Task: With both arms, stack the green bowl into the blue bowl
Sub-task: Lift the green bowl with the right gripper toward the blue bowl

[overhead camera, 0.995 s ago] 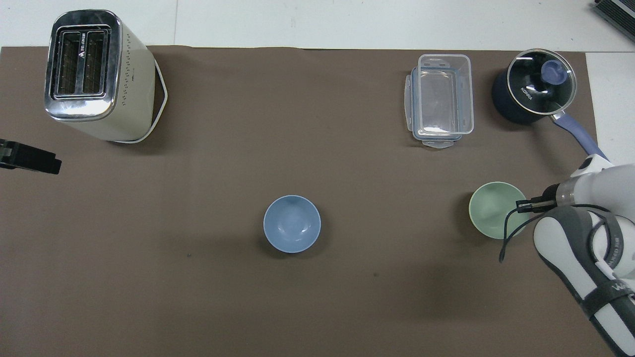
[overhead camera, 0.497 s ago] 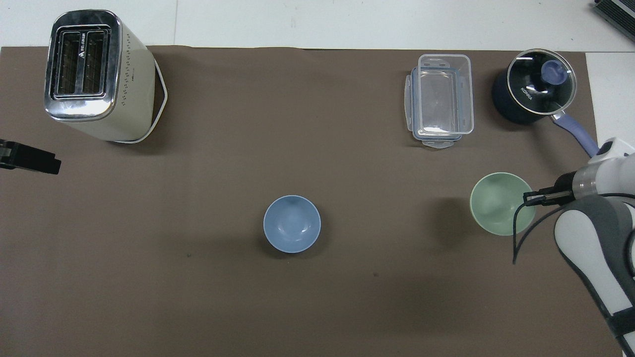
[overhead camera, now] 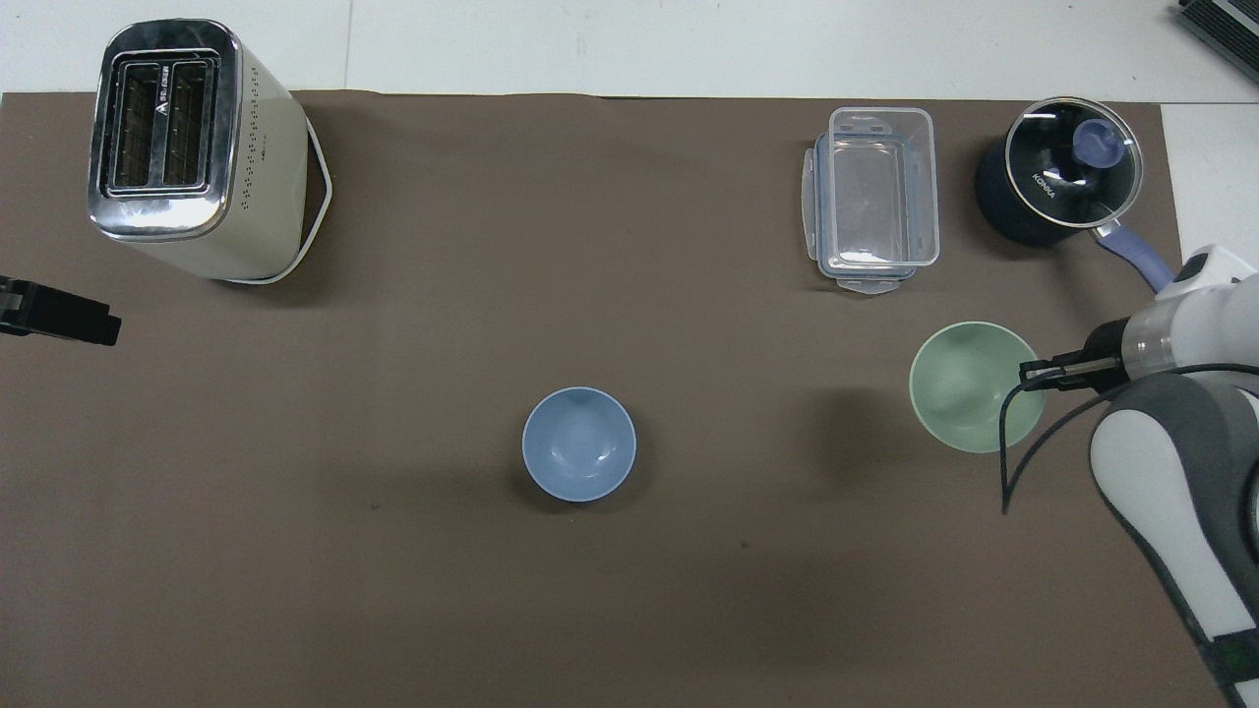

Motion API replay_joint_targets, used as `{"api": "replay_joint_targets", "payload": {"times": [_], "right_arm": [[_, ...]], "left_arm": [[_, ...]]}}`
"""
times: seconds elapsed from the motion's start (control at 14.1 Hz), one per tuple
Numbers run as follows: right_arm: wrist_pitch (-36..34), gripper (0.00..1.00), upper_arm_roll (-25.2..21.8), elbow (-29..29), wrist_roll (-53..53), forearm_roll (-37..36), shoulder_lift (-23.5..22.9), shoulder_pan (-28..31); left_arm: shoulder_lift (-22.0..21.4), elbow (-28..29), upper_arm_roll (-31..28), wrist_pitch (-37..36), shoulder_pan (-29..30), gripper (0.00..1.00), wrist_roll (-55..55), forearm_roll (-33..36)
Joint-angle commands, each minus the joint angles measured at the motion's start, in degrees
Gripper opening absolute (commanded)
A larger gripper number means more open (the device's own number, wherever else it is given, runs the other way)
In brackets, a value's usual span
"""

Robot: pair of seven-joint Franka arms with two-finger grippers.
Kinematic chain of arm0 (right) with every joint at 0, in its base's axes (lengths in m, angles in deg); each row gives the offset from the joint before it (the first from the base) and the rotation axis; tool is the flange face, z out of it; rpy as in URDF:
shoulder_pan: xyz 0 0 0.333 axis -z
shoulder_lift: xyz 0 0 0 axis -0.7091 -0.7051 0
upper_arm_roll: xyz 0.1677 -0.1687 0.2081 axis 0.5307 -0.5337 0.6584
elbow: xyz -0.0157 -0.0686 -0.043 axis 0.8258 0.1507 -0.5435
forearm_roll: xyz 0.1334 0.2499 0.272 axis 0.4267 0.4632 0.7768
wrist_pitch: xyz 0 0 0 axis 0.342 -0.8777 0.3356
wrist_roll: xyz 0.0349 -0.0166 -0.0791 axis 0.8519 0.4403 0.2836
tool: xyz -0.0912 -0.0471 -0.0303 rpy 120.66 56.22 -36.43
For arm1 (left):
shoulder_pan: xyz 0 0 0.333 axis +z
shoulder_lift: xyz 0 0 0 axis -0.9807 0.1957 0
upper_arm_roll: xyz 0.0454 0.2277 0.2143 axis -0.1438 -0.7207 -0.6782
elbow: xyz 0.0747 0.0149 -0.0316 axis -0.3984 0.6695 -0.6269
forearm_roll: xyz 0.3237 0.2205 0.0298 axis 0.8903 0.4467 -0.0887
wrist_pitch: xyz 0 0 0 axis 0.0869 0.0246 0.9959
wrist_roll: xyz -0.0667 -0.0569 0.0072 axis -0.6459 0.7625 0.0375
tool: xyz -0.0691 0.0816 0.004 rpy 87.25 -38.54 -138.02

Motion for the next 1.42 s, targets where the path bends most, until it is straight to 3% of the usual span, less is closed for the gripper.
{"api": "replay_joint_targets", "payload": {"times": [0.0, 0.5, 0.71, 0.92, 1.35], "right_arm": [[-0.41, 0.00, 0.10, -2.49, -6.78, 2.51, -1.37, -4.50], [5.39, 0.00, 0.37, -3.54, -29.11, 4.46, -5.32, -19.97], [8.54, 0.00, 0.90, -6.43, -38.33, 4.46, -10.14, -25.07], [12.94, 0.00, 0.81, -6.97, -43.09, 4.46, -13.58, -28.50], [15.42, 0.00, 0.81, -6.36, -46.54, 3.58, -17.01, -31.85]], "left_arm": [[-1.07, 0.91, 0.62, -0.52, 0.83, 1.00, 0.37, 0.96], [-1.07, 0.91, 0.62, -0.52, 0.83, 1.00, 0.37, 0.96], [-1.07, 0.91, 0.62, -0.52, 0.83, 1.00, 0.37, 0.96], [-1.07, 0.91, 0.62, -0.52, 0.83, 1.00, 0.37, 0.96], [-0.98, 0.91, 0.62, -0.52, 0.83, 1.00, 0.37, 0.96]]}}
